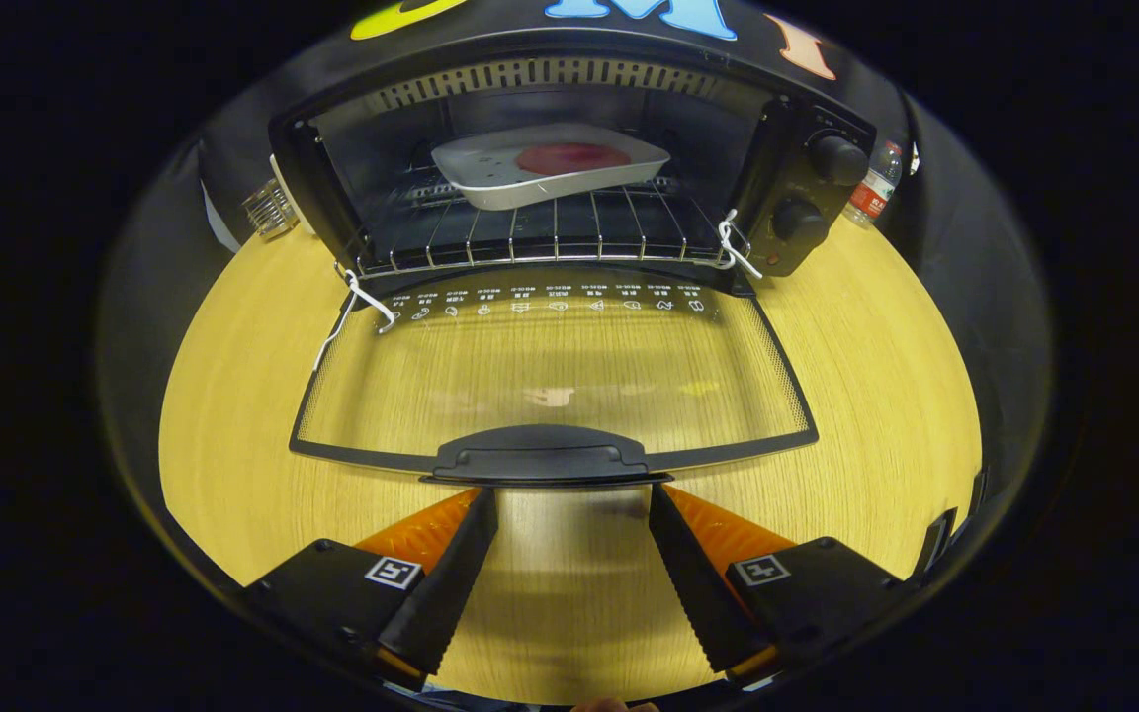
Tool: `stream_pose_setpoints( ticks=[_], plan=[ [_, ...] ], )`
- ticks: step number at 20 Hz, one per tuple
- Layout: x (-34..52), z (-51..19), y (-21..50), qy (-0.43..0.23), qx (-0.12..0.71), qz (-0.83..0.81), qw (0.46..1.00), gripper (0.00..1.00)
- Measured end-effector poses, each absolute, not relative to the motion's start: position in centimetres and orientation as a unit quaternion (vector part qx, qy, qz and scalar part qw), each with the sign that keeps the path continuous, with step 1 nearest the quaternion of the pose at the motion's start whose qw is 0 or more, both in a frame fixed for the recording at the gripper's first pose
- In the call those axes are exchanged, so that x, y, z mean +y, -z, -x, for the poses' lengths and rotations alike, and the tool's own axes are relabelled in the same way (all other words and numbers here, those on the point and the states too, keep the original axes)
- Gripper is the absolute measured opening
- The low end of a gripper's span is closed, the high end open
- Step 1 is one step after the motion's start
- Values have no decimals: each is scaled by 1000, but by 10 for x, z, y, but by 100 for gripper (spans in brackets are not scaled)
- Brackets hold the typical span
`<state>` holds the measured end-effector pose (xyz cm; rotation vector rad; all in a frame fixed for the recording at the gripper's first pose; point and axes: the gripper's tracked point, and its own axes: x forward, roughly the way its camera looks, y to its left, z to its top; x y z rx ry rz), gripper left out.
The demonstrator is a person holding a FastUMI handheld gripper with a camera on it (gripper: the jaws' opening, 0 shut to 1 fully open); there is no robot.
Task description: Open the toaster oven, put the food inside, and close the toaster oven door.
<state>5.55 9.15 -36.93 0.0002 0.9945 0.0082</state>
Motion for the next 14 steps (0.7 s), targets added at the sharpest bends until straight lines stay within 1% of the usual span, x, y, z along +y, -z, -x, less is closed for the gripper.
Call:
stream_pose_setpoints(
  ticks=[7,14],
  plan=[
    [91,-49,351,-13,458,12,889,98],
    [89,-49,305,-25,383,15,923,98]
  ],
)
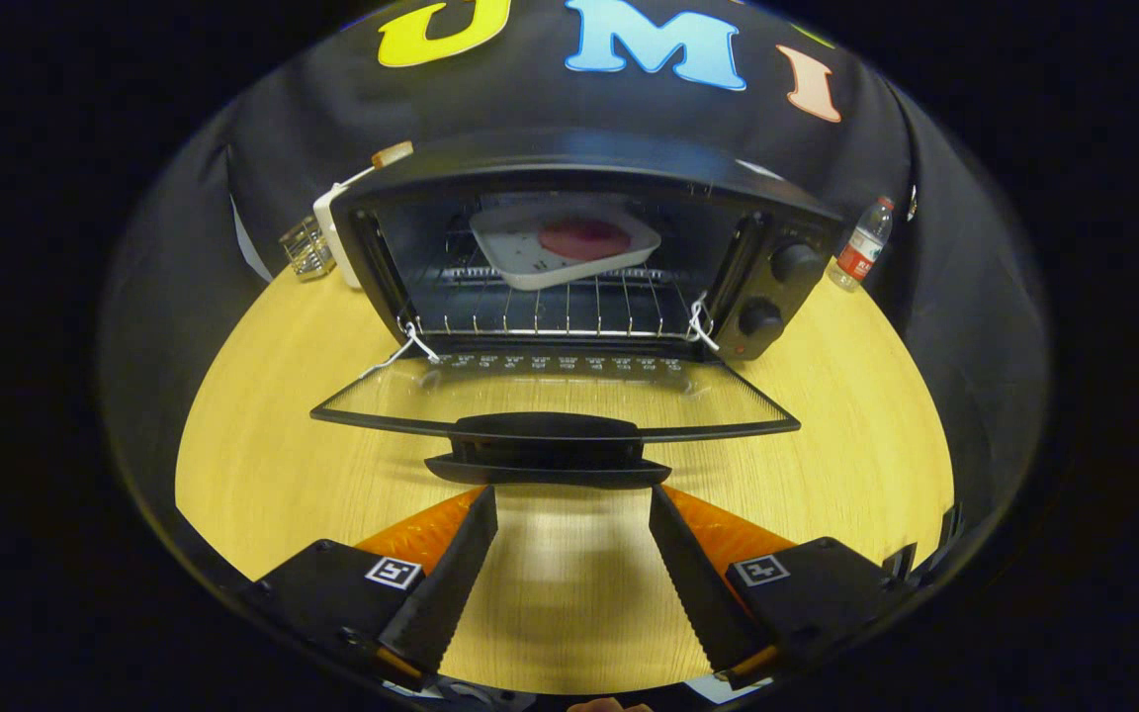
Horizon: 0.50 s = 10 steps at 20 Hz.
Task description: Open the toaster oven, put the food inside, and close the toaster oven door.
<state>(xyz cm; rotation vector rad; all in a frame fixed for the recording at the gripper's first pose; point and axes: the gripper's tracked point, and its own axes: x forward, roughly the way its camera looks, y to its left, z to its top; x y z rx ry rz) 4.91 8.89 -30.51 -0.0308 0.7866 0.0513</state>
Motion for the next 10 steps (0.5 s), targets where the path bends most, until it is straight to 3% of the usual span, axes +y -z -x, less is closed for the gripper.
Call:
stream_pose_setpoints(
  ticks=[10],
  plan=[
    [95,-82,216,-27,243,20,969,99]
  ],
)
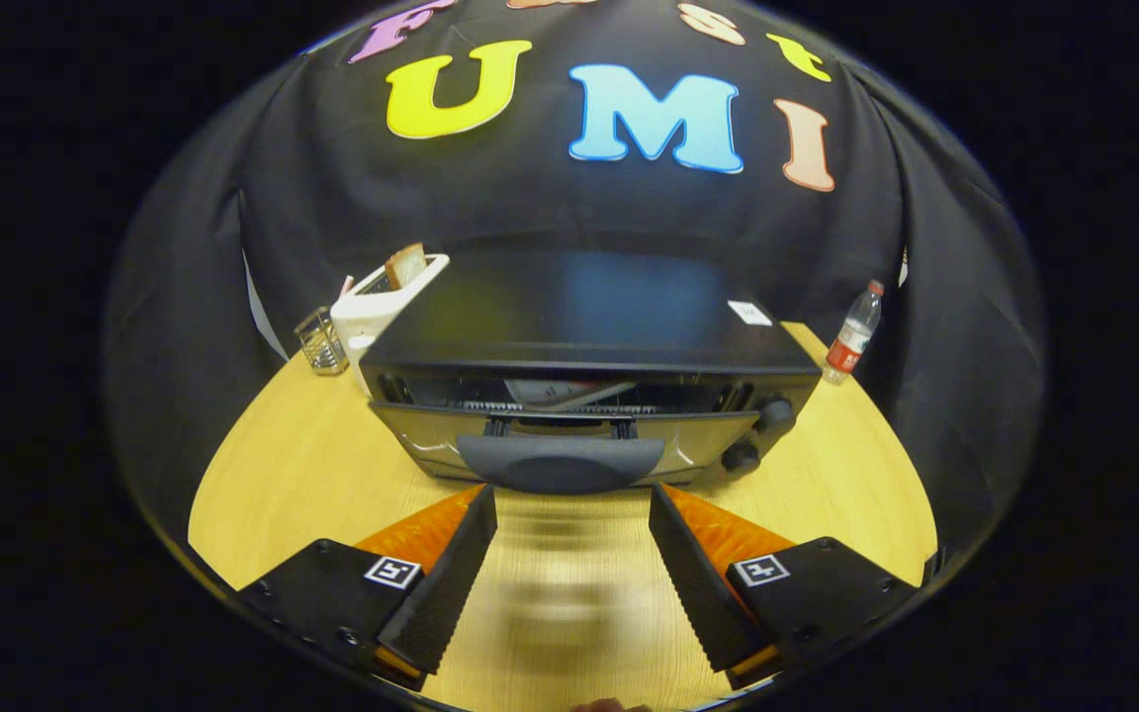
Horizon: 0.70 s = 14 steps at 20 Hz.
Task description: Open the toaster oven, put the food inside, and close the toaster oven door.
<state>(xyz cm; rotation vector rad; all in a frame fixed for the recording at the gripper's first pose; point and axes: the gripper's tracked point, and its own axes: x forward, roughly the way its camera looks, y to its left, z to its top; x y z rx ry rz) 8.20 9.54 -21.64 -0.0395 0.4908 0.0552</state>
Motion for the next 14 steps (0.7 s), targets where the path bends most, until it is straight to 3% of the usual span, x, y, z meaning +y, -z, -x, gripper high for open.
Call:
stream_pose_setpoints(
  ticks=[8,14],
  plan=[
    [80,-64,104,-20,102,-9,995,98],
    [34,-12,29,-5,14,-22,1000,98]
  ],
)
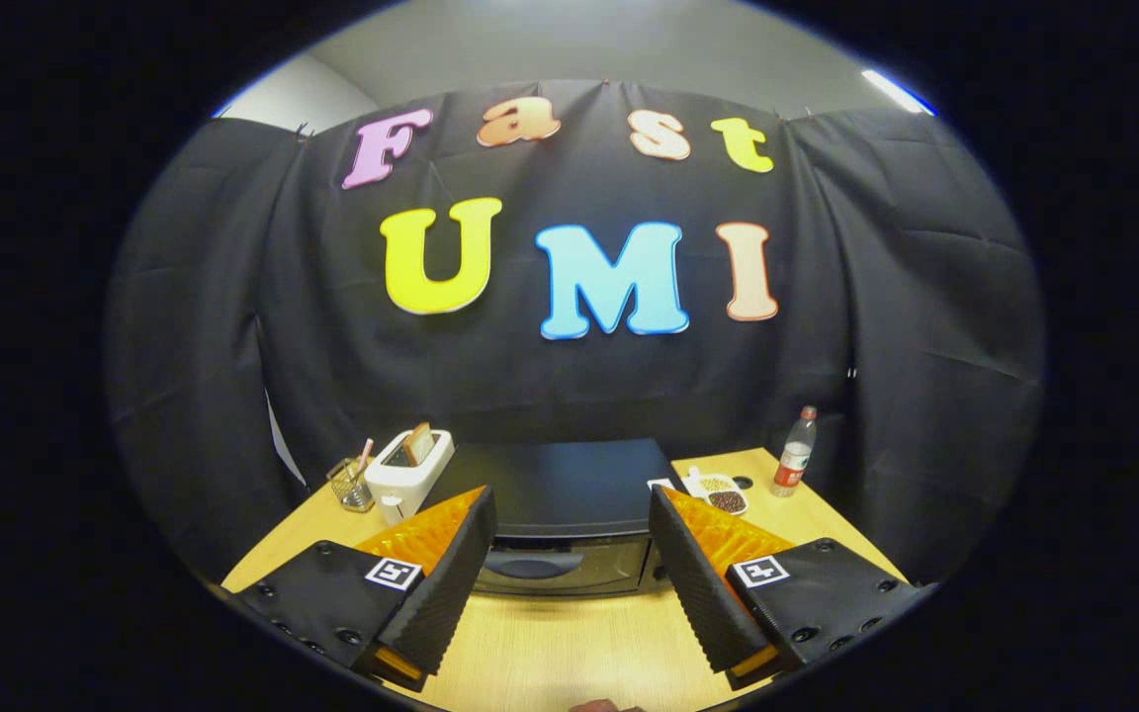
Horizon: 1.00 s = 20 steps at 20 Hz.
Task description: Open the toaster oven, put the food inside, and close the toaster oven door.
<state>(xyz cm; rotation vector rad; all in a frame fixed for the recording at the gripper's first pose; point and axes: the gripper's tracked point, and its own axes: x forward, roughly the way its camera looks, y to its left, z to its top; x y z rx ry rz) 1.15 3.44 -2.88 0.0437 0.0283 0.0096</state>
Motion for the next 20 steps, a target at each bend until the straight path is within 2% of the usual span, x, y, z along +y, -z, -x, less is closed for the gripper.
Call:
stream_pose_setpoints(
  ticks=[5,11,20],
  plan=[
    [-8,27,1,16,-43,8,999,98],
    [-32,35,8,29,-35,-8,999,98],
    [-25,29,14,10,-29,-7,1000,98]
  ],
)
